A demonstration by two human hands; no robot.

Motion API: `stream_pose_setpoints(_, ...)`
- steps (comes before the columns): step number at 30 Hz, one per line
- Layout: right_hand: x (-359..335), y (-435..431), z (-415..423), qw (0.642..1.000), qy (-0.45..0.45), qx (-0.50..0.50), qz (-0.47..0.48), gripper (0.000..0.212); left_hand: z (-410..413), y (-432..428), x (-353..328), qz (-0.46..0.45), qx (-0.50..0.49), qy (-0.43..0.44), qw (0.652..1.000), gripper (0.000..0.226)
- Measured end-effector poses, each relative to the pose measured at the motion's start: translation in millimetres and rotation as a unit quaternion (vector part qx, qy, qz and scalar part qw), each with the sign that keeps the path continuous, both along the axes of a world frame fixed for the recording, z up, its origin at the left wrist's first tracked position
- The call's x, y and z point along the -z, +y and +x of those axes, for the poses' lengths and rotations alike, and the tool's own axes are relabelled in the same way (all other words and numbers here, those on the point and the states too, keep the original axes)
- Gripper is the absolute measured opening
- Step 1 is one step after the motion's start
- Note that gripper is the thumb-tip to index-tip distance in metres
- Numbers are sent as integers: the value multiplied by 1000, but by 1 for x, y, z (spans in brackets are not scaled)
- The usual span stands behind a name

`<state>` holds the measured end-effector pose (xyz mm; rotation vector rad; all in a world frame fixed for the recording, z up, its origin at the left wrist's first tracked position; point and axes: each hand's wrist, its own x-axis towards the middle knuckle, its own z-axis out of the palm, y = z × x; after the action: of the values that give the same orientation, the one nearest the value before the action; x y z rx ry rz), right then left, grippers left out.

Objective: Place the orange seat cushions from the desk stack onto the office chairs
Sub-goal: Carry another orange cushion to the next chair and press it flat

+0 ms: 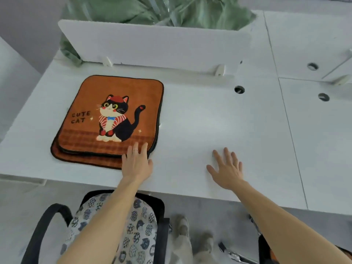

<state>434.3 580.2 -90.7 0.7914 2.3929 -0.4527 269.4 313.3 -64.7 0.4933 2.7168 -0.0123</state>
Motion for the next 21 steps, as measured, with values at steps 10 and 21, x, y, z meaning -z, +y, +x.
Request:
stream_pose_setpoints(10,45,-12,2,992,77,31,95,73,-25,-1,33,59,59,120,989,39)
stream_pose_setpoints(21,39,-6,0,997,50,27,54,77,-51,-1,-38,90,85,230,965,21)
